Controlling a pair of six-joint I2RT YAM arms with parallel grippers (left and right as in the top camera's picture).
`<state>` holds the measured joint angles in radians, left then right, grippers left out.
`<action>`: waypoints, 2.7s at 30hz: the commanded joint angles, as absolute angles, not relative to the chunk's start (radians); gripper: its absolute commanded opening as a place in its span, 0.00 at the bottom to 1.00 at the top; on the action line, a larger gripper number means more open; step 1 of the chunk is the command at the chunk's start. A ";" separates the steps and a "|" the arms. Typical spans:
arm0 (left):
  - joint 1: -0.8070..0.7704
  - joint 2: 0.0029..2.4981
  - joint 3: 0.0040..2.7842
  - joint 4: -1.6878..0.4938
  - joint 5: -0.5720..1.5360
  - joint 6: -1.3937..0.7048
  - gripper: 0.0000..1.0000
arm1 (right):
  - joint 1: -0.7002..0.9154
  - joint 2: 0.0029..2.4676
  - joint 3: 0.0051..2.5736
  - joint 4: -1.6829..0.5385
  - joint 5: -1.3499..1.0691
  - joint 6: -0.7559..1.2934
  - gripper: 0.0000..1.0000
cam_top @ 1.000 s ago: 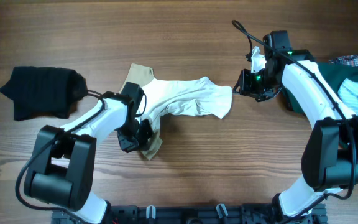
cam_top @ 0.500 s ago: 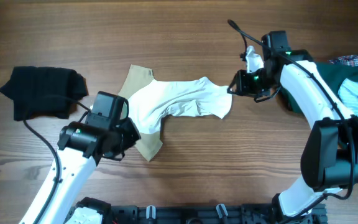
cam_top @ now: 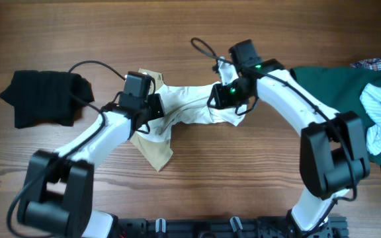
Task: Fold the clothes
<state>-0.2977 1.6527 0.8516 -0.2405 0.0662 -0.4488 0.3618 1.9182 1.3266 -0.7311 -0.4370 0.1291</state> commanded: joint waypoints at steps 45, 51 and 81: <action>-0.262 1.694 0.892 -0.220 0.071 -0.399 0.31 | 0.403 1.795 1.320 -0.952 -0.082 0.164 0.46; -0.257 1.705 0.901 -0.154 0.073 -0.395 0.31 | 0.399 1.821 1.320 -0.768 -0.131 0.207 0.46; -0.131 1.793 1.341 -0.430 0.132 -0.292 0.32 | 0.225 1.769 1.343 -0.746 -0.112 0.209 0.78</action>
